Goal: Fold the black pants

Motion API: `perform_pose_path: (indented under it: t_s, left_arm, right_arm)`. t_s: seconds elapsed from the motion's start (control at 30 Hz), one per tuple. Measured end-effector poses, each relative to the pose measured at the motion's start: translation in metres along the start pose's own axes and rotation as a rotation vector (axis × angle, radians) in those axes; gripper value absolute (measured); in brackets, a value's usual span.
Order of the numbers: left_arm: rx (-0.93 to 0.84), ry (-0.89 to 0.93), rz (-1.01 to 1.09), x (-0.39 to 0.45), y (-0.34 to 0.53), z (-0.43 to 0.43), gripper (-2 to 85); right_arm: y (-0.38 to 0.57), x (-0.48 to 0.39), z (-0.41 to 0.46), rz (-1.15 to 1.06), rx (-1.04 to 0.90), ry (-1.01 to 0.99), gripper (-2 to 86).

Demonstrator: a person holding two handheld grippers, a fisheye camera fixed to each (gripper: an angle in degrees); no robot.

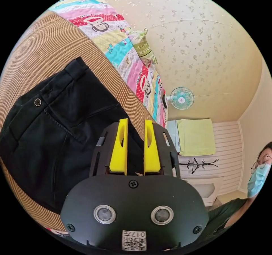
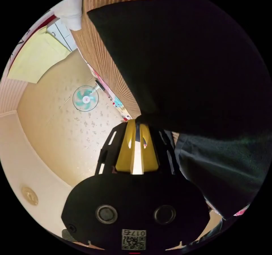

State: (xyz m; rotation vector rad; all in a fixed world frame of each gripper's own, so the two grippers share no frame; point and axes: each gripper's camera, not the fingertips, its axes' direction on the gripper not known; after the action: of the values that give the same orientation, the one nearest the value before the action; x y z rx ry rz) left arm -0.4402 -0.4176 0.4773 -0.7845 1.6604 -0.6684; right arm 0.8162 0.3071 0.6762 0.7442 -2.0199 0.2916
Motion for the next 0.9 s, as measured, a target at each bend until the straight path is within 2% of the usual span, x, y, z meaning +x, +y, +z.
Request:
perform_pose_path:
  t_s: [0.13, 0.2, 0.23, 0.3, 0.4, 0.47, 0.53, 0.6, 0.67, 0.7, 0.73, 0.77, 0.8, 0.87, 0.9]
  left_arm:
    - [-0.048, 0.027, 0.006, 0.009, 0.014, 0.01, 8.0]
    - [-0.025, 0.028, 0.012, 0.019, 0.009, 0.017, 7.8]
    - [-0.023, 0.006, 0.023, 0.023, 0.006, 0.02, 7.8]
    - [-0.029, -0.17, 0.106, 0.045, -0.012, 0.041, 7.8]
    - [-0.079, -0.408, 0.194, 0.056, -0.031, 0.081, 7.9]
    - [-0.126, -0.533, 0.231, 0.052, -0.041, 0.105, 8.0]
    - [-0.194, -0.65, 0.265, 0.042, -0.049, 0.13, 7.4]
    - [-0.325, -0.794, 0.302, 0.021, -0.057, 0.166, 1.1]
    - [-0.418, -0.83, 0.39, 0.011, -0.06, 0.187, -0.3]
    - [-0.443, -0.839, 0.438, 0.014, -0.065, 0.192, -0.5]
    - [-0.45, -0.861, 0.45, 0.017, -0.069, 0.194, -0.7]
    - [-0.391, -0.98, 0.475, 0.026, -0.076, 0.191, -0.8]
    - [-0.294, -1.109, 0.503, 0.032, -0.083, 0.182, -0.9]
    - [-0.235, -1.11, 0.412, 0.016, -0.105, 0.159, -0.9]
    - [-0.223, -1.027, 0.225, -0.01, -0.124, 0.134, -1.0]
  right_arm:
    - [-0.013, -0.117, 0.09, -0.233, -0.082, -0.048, 1.9]
    - [-0.006, -0.17, 0.138, -0.377, -0.1, 0.052, 5.7]
    - [0.003, -0.198, 0.171, -0.479, -0.109, 0.121, 10.8]
    - [0.021, -0.229, 0.218, -0.63, -0.159, 0.201, 15.1]
    - [0.082, -0.259, 0.275, -0.959, -0.229, 0.355, 13.1]
    - [0.133, -0.253, 0.302, -1.118, -0.206, 0.559, 7.9]
    - [0.146, -0.228, 0.317, -1.1, -0.203, 0.701, 5.2]
    - [0.145, -0.191, 0.333, -1.052, -0.257, 0.863, 3.1]
    - [0.136, -0.129, 0.358, -0.967, -0.341, 1.214, 1.6]
    - [0.135, -0.112, 0.365, -0.952, -0.371, 1.324, 1.4]
    - [0.146, -0.087, 0.375, -1.039, -0.431, 1.429, 1.1]
    - [0.171, -0.081, 0.375, -1.2, -0.403, 1.426, 0.9]
    - [0.179, -0.075, 0.377, -1.226, -0.403, 1.455, 0.7]
    - [0.205, -0.061, 0.389, -1.228, -0.444, 1.463, 0.5]
    - [0.211, -0.059, 0.393, -1.217, -0.457, 1.464, 0.5]
